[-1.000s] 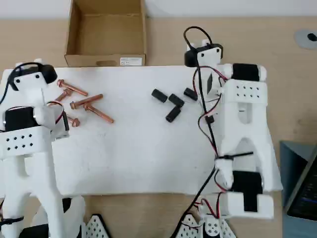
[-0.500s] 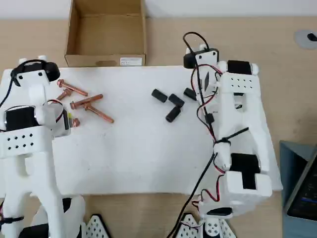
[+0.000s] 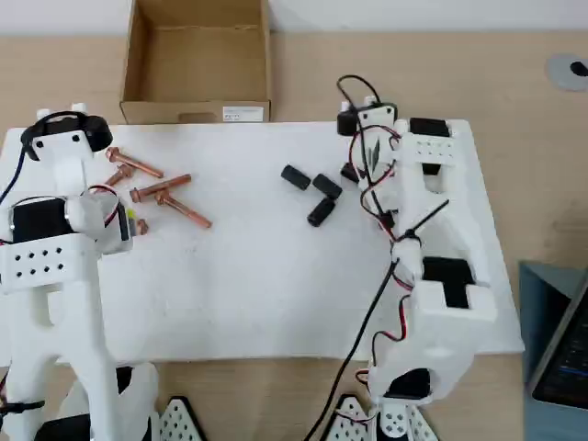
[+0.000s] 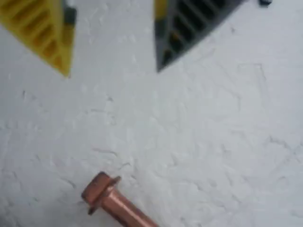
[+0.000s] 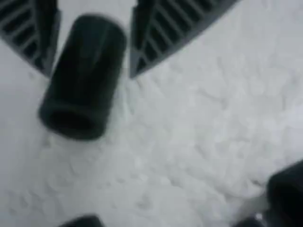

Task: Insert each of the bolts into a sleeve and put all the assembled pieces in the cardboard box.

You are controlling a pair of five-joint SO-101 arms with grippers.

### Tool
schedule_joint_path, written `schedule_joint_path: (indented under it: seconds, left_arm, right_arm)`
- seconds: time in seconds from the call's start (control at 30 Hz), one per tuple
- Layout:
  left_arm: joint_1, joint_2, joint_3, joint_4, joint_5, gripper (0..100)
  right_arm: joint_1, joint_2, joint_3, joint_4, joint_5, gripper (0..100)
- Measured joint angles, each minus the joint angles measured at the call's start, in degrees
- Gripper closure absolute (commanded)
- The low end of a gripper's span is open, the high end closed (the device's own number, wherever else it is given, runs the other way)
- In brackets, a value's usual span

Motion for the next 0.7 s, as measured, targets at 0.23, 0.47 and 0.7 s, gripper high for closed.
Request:
schedule_joint_path:
  seconds: [0.23, 0.47, 0.7]
  left_arm:
    - [0.0, 0.0, 0.0, 0.0, 0.0, 87]
    - [0.0, 0.0, 0.0, 0.0, 0.0, 87]
    - [0.0, 0.0, 0.0, 0.0, 0.0, 87]
  right_arm:
    - [0.0, 3.4, -0.3, -1.8, 0.0, 87.1]
    - [0.1, 5.4, -1.4, -1.8, 0.0, 99.3]
    - [0.2, 5.6, -1.9, -1.8, 0.0, 98.8]
